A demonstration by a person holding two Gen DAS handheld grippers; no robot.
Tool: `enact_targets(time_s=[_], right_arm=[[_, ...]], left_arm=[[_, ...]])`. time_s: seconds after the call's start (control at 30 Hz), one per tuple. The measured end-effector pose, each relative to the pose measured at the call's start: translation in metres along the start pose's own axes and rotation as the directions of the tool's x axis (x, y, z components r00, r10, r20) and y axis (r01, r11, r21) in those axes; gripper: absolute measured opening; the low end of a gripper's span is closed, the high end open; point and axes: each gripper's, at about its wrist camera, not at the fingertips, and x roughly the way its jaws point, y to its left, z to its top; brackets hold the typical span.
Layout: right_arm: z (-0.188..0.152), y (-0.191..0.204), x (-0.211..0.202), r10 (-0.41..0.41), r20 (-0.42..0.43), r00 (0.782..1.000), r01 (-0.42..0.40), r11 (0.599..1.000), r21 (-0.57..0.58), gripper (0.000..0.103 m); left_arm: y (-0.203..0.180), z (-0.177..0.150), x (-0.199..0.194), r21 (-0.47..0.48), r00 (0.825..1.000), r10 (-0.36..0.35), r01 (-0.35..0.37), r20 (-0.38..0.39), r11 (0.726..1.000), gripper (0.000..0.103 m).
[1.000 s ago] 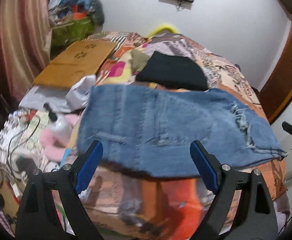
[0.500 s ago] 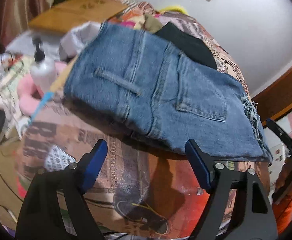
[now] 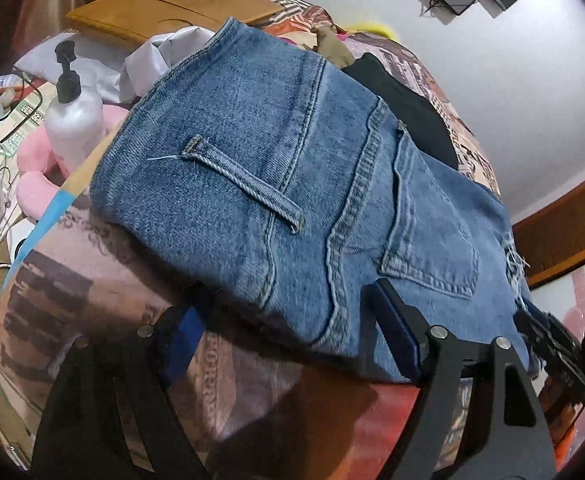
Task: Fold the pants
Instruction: 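Grasp the jeans waistband with the left gripper and lift it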
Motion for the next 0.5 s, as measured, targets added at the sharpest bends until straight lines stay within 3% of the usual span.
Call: enact_targets(time_s=[0.13, 0.2, 0.27, 0.5], right_arm=[[-0.001, -0.001, 0.001, 0.012, 0.000, 1.000, -0.012, 1.000, 0.011, 0.038], [-0.002, 0.000, 0.001, 0.012, 0.000, 1.000, -0.012, 1.000, 0.012, 0.038], [-0.002, 0.000, 0.001, 0.013, 0.000, 1.000, -0.013, 1.000, 0.013, 0.038], [-0.003, 0.005, 0.000, 0.006, -0.005, 1.000, -0.006, 1.000, 0.021, 0.037]], left_arm=[[0.000, 0.009, 0.003, -0.032, 1.000, 0.005, -0.004, 0.024, 0.999, 0.079], [-0.002, 0.014, 0.005, -0.026, 0.999, 0.027, -0.026, 0.037, 0.999, 0.074], [-0.006, 0.017, 0.005, 0.002, 0.995, 0.080, -0.080, 0.057, 0.997, 0.056], [-0.046, 0.016, -0.003, 0.179, 0.970, 0.195, -0.220, 0.149, 0.959, 0.032]])
